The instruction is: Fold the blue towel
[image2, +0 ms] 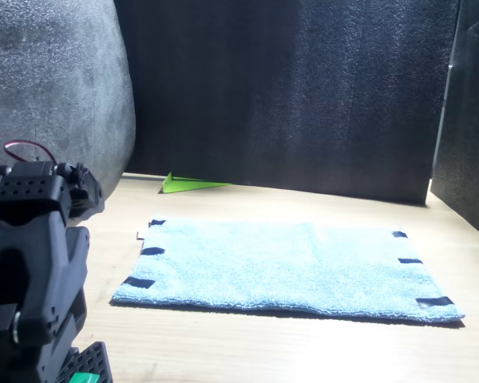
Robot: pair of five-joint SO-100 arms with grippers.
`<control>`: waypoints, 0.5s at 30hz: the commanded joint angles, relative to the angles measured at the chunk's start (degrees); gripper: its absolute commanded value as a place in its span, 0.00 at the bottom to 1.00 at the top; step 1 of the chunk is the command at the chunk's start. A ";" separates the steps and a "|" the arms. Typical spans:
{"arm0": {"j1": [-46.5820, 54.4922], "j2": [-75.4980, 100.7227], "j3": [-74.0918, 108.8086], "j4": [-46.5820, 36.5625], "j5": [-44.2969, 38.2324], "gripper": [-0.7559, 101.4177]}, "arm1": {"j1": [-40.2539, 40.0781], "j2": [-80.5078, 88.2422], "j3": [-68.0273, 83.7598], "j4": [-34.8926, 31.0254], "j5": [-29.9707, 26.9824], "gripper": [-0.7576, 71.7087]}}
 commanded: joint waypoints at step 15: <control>-2.37 -38.50 -24.96 -7.29 6.33 0.00 | 0.88 -47.02 -40.61 4.66 -1.14 0.05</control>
